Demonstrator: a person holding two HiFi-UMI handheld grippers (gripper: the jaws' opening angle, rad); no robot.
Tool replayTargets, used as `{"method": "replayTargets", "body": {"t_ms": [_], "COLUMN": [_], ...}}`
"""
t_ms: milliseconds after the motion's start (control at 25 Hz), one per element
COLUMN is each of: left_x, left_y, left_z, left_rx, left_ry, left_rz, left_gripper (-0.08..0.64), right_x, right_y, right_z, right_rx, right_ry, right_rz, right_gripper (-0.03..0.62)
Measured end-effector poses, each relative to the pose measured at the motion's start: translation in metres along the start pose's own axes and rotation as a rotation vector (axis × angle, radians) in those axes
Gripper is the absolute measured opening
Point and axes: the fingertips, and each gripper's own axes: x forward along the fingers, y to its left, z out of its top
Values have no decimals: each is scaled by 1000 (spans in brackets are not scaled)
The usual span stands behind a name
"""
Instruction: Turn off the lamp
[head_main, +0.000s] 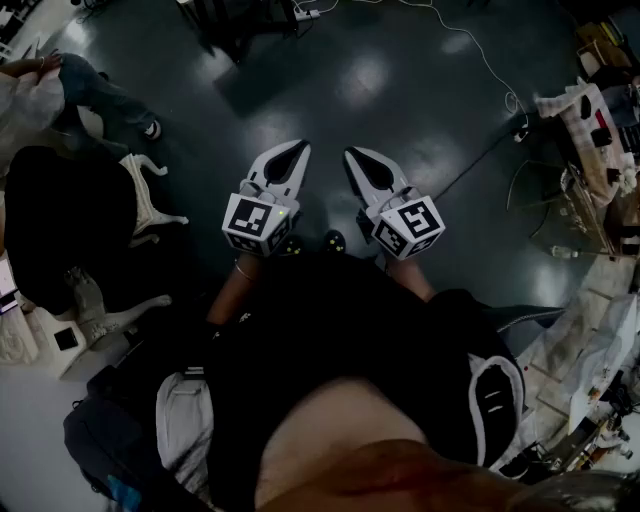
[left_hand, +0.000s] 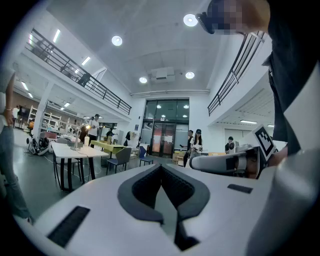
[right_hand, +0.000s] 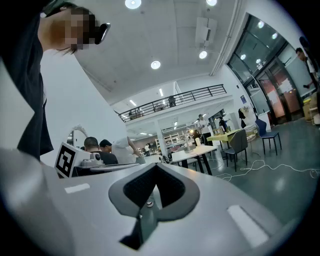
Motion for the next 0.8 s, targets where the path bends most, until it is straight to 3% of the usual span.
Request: {"method": "replayTargets", "body": {"t_ms": [520,800], "left_x": [23,50], "left_y": [-28,-56], "left_z": [-14,-15], "left_rx": [13,11], "left_ry": [-4,-36], "left_rz": [12,-30], "left_gripper": [6,6], "right_x": [-34,-50], "right_y": [-36,-57], "right_z": [-3,-6], "right_rx": [7,-7], "right_ry": [-24,-21], "right_rz": [-50,-7], "right_gripper": [-3,-5]}}
